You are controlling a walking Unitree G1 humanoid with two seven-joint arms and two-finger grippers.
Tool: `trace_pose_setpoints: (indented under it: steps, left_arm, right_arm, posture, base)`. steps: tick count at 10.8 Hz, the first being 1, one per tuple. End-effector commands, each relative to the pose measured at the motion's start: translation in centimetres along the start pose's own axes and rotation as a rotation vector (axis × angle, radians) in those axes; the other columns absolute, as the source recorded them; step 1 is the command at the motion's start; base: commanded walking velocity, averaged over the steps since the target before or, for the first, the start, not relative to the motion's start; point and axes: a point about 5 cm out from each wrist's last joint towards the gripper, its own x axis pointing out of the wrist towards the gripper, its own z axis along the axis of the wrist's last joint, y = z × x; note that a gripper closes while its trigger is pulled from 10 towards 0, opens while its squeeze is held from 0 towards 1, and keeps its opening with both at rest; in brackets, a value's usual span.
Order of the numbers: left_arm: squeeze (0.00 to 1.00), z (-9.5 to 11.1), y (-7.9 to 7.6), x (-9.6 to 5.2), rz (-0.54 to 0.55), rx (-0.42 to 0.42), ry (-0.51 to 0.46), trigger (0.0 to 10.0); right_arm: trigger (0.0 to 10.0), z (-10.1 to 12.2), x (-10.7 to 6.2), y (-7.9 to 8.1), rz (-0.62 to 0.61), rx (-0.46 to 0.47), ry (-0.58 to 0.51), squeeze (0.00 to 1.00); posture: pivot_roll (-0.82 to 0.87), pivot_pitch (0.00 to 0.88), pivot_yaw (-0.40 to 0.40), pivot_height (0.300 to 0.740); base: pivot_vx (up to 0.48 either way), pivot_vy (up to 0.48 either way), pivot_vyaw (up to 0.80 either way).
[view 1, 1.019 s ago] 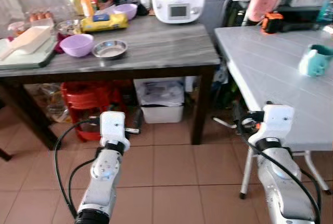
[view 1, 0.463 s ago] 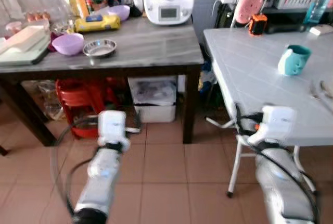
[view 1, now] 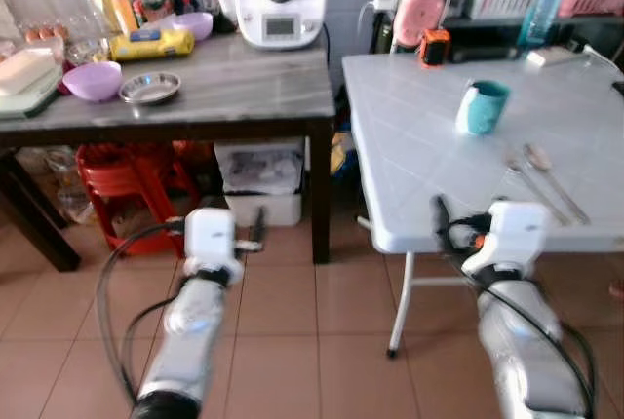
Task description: Setting the table
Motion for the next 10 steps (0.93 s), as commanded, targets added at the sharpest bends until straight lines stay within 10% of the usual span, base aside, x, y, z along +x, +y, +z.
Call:
trace_pose_setpoints:
  steps: [1, 10]
  left_arm:
    - [0.00, 0.10, -0.44, 0.08, -0.018, 0.002, -0.002, 10.0]
    - [0.00, -0.03, -0.33, -0.14, -0.017, -0.008, -0.003, 10.0]
  right_arm:
    - [10.0, 0.29, 0.07, -0.26, -0.003, 0.004, -0.009, 0.00]
    - [10.0, -0.28, -0.44, 0.40, 0.020, 0.022, 0.013, 0.00]
  posture:
    - [-0.12, 0.000, 0.069, 0.740]
    - [-0.12, 0.010, 0.073, 0.740]
  base:
    - [0.000, -0.345, 0.00]
    - [0.000, -0.299, 0.00]
